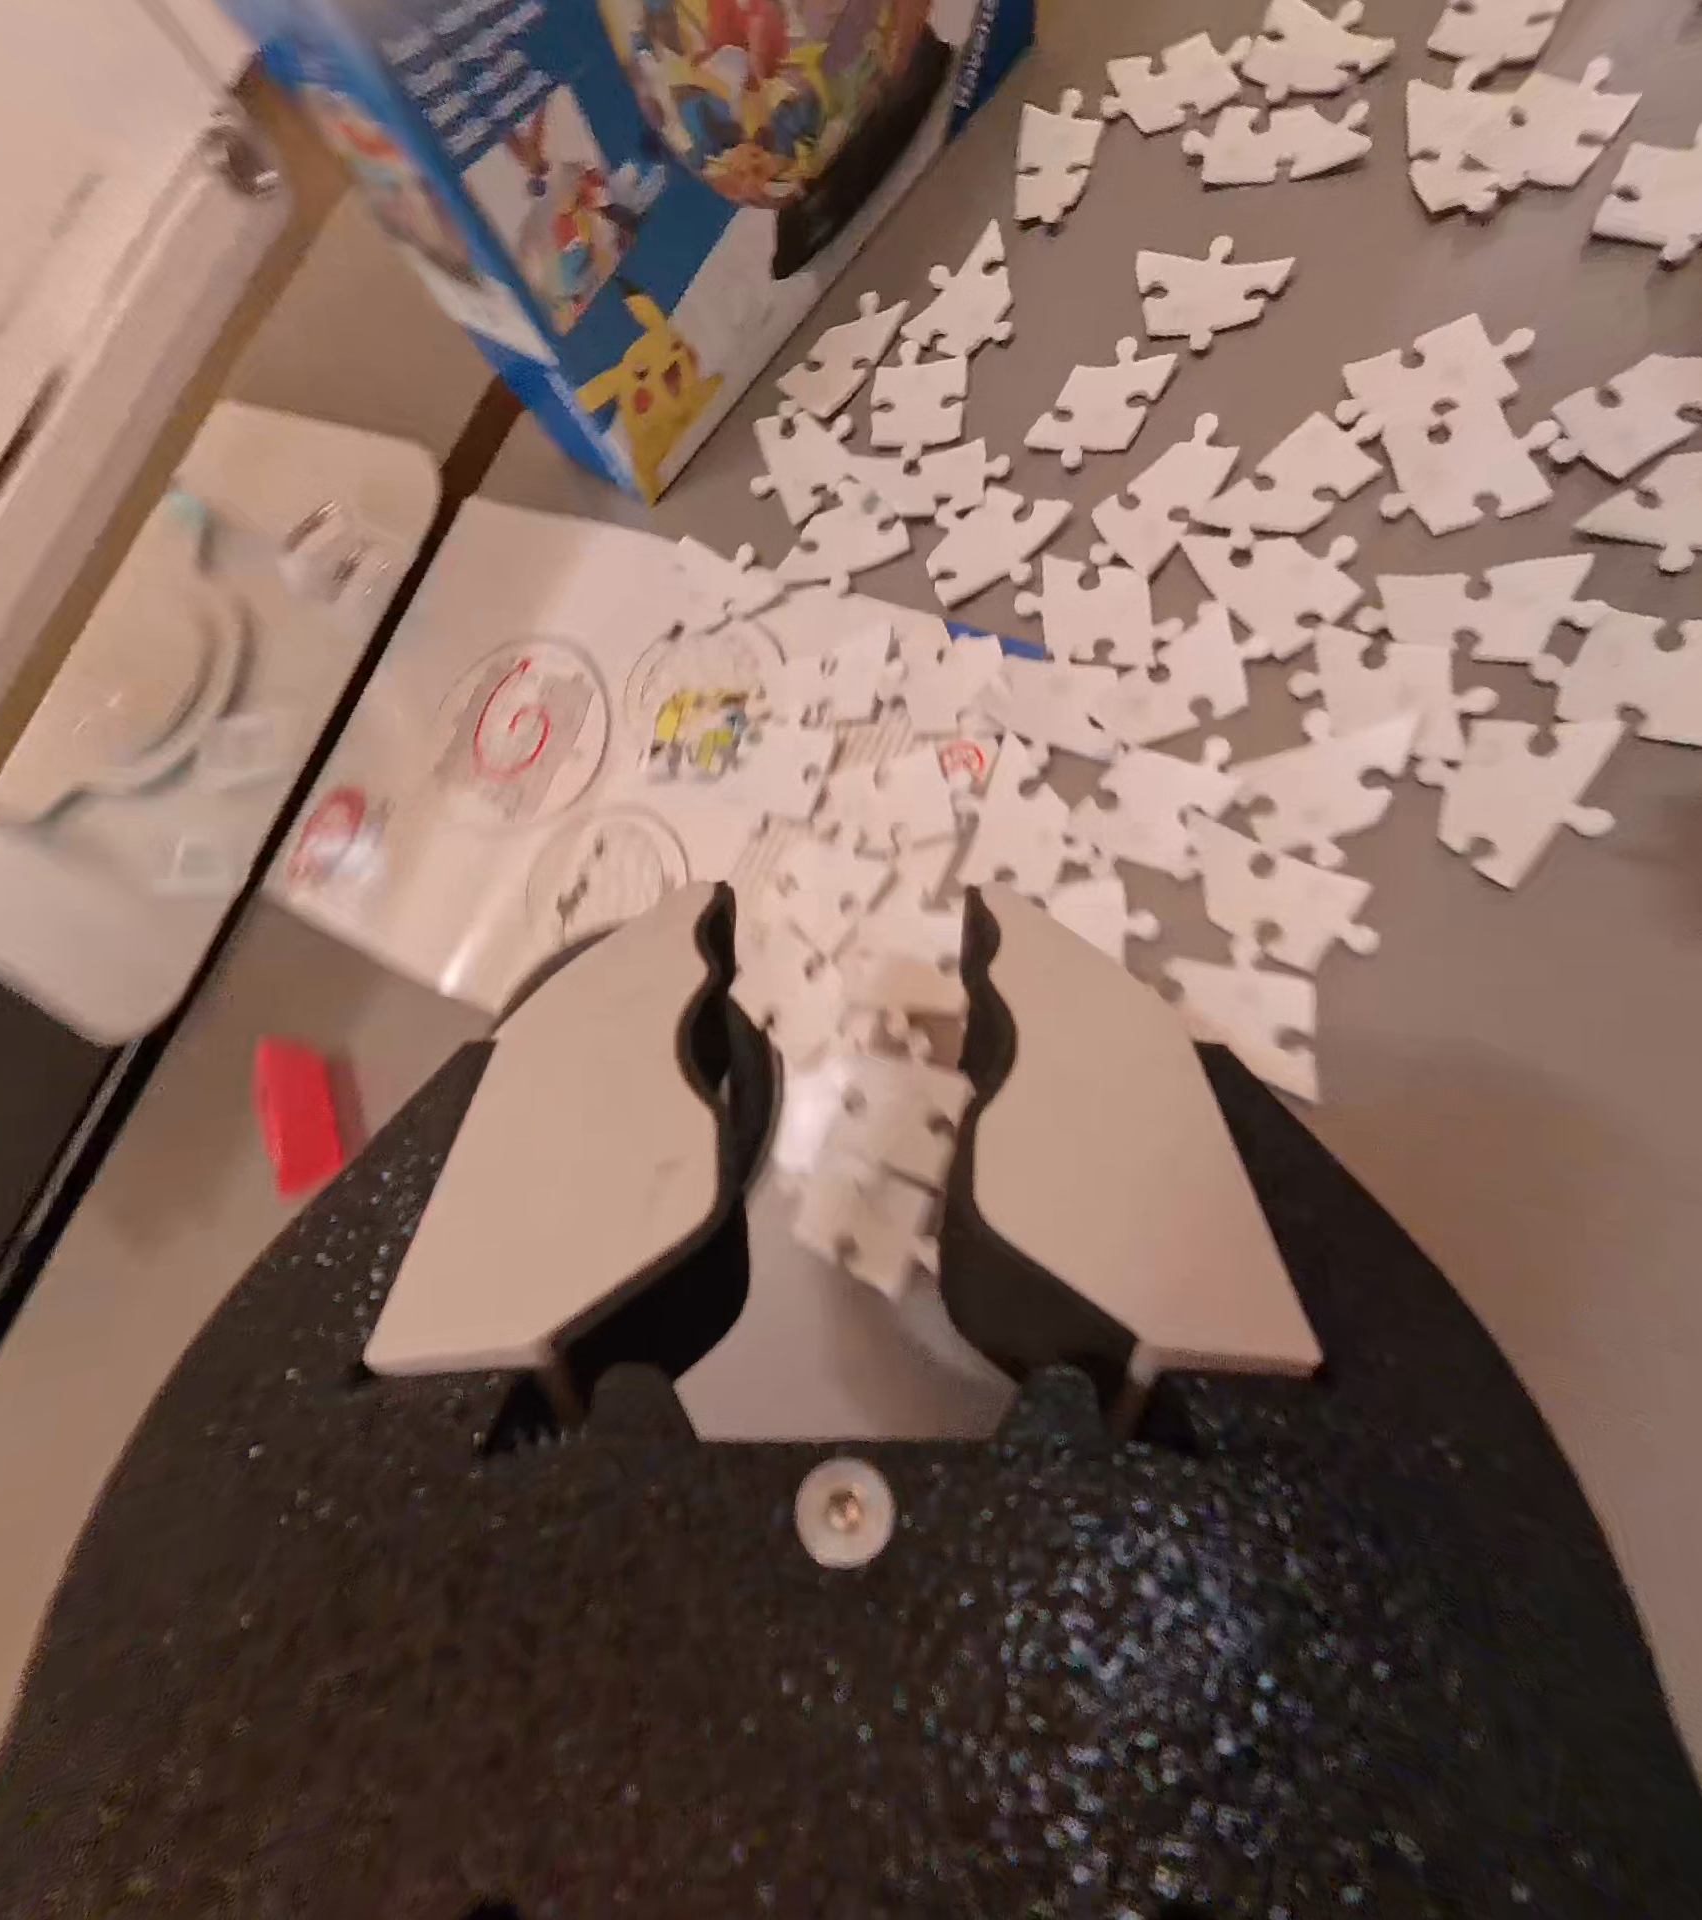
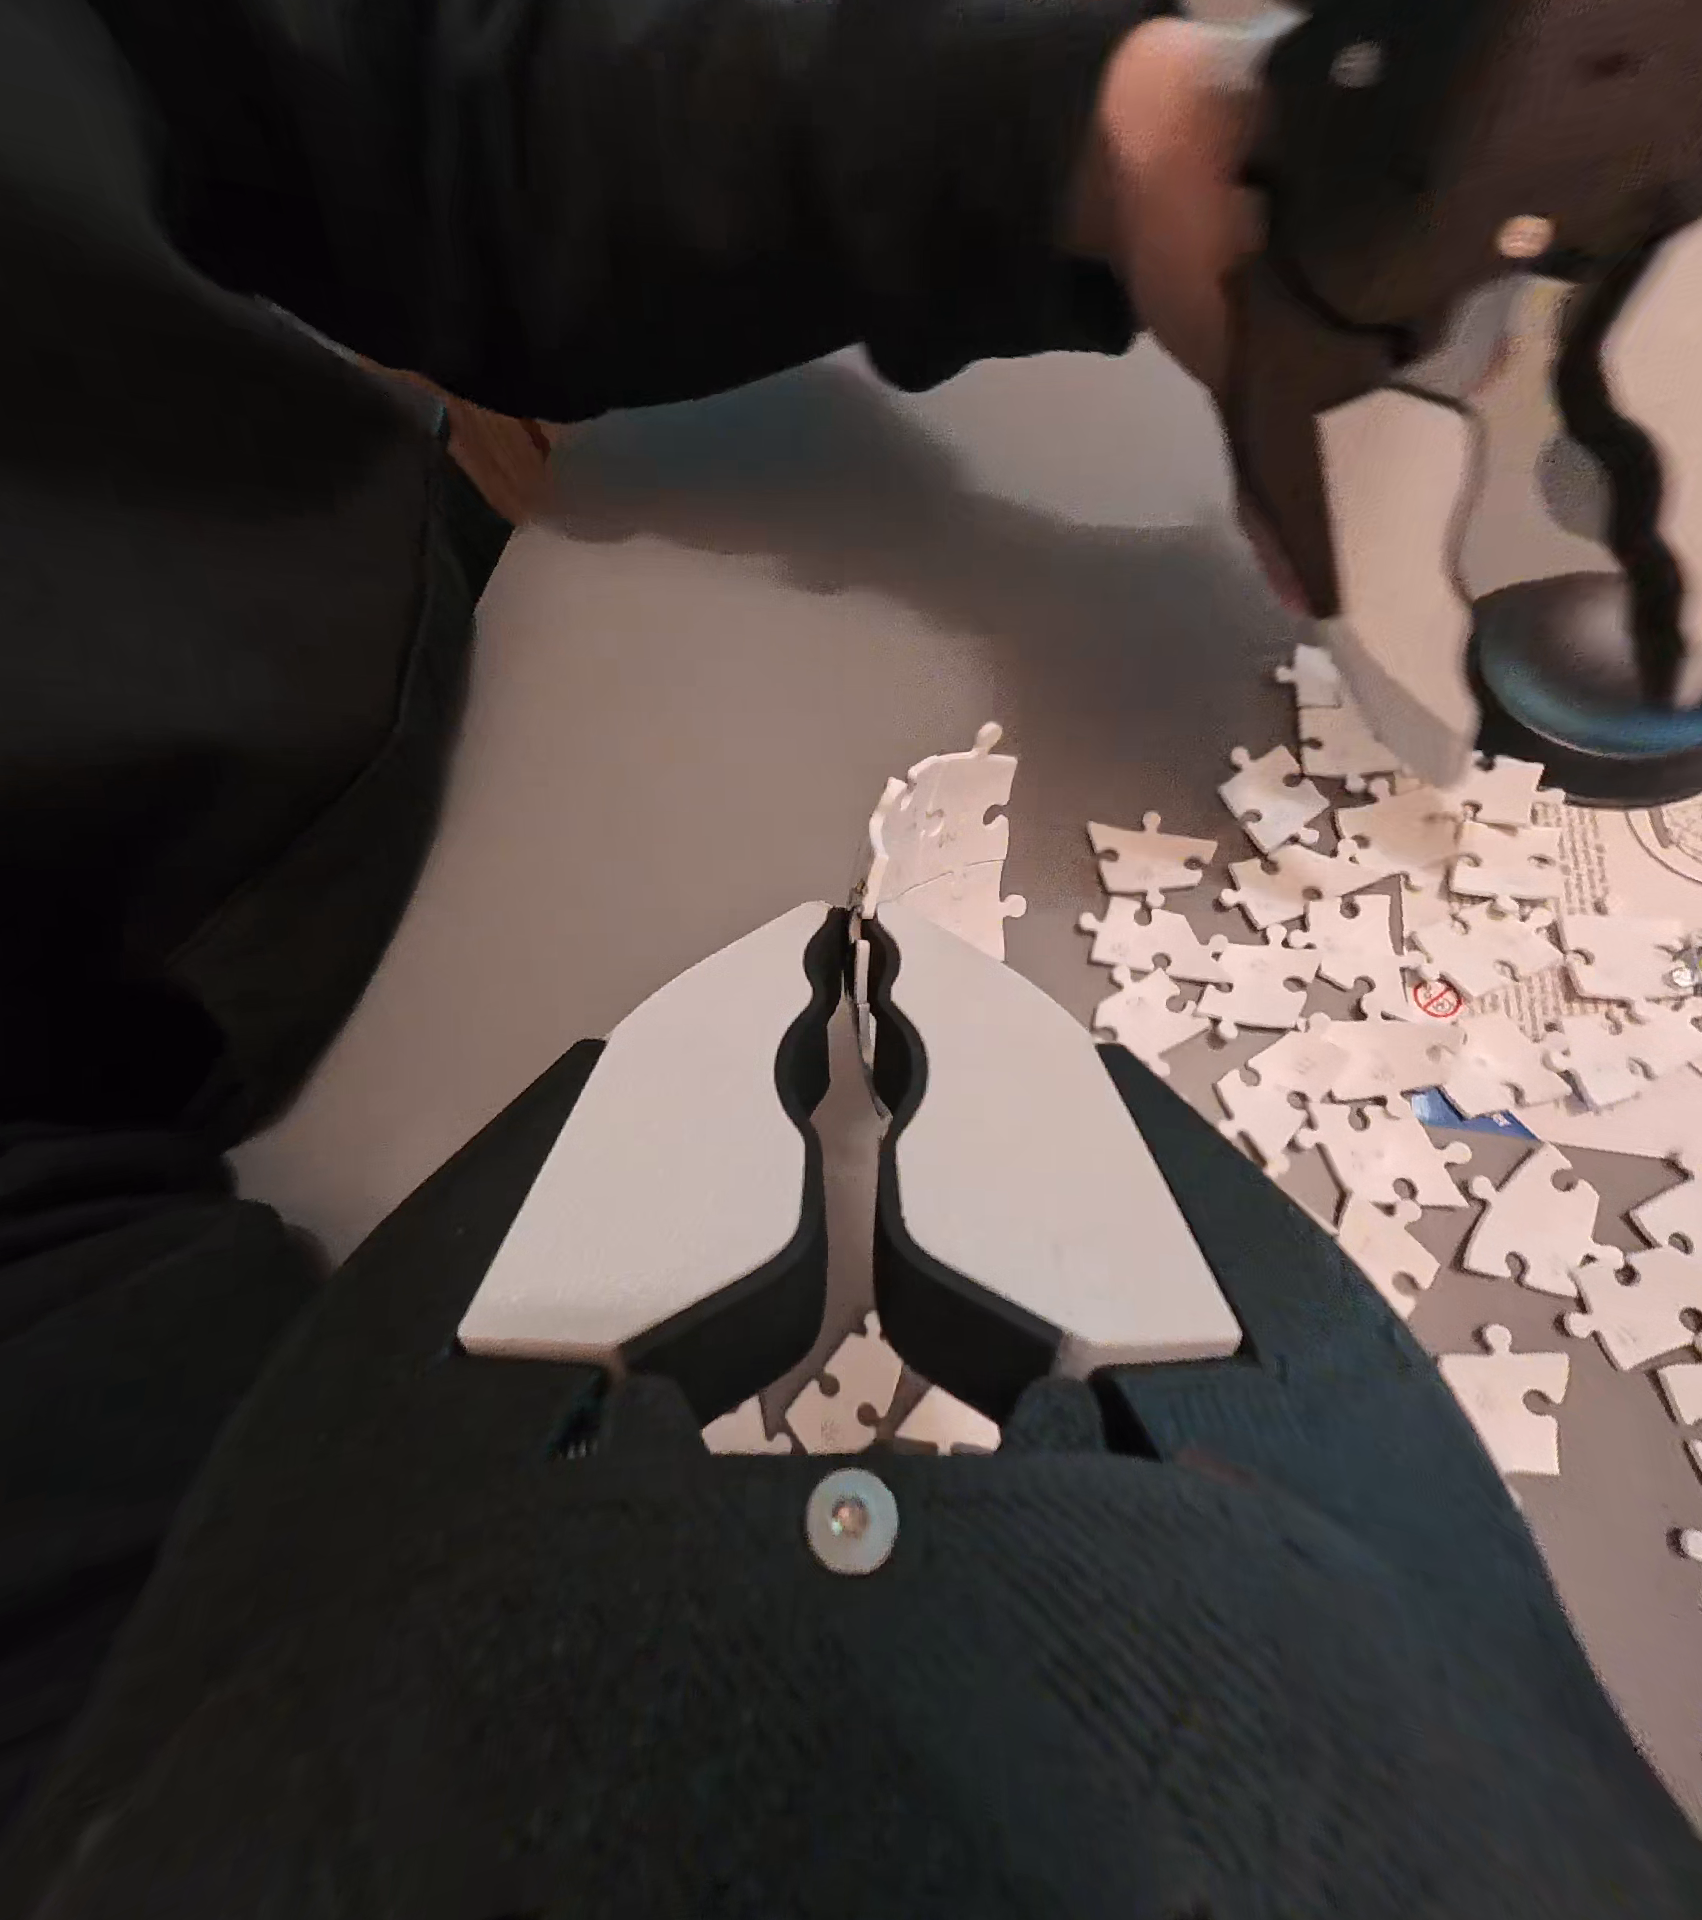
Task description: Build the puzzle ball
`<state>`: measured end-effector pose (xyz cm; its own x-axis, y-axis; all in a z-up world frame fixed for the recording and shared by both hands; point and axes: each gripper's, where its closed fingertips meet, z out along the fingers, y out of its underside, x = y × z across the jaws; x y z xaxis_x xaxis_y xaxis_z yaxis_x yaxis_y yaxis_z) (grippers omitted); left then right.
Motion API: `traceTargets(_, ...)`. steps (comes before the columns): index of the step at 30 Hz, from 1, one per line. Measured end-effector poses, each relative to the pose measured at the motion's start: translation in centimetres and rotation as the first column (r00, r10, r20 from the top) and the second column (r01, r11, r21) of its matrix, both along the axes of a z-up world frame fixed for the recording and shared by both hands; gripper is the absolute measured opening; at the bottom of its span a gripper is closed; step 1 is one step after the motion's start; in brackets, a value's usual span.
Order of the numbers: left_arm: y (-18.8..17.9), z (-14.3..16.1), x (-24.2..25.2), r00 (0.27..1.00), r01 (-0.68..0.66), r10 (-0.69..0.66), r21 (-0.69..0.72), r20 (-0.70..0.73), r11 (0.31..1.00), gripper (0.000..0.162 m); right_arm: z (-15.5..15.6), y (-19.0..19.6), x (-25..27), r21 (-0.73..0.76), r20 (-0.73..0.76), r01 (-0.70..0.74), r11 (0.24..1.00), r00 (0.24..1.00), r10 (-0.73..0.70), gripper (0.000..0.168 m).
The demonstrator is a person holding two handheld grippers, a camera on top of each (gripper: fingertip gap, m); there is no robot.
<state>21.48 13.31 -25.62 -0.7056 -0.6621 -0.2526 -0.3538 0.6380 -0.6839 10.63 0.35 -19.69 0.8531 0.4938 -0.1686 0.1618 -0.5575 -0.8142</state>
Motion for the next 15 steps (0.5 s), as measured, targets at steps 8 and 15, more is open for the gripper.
traceTargets(8,-0.5,-3.6,6.8,0.940,0.148,-0.172,-0.103,-0.295,0.984,0.037,0.0,-1.0,1.1,0.032,-0.032,0.031,0.999,0.999,-0.030,0.003)
traceTargets(15,1.2,-2.3,8.2,0.890,0.455,-0.438,0.267,-0.124,0.849,0.042,-0.1,-1.9,1.6,0.049,-0.085,0.046,0.998,0.995,-0.042,0.003)
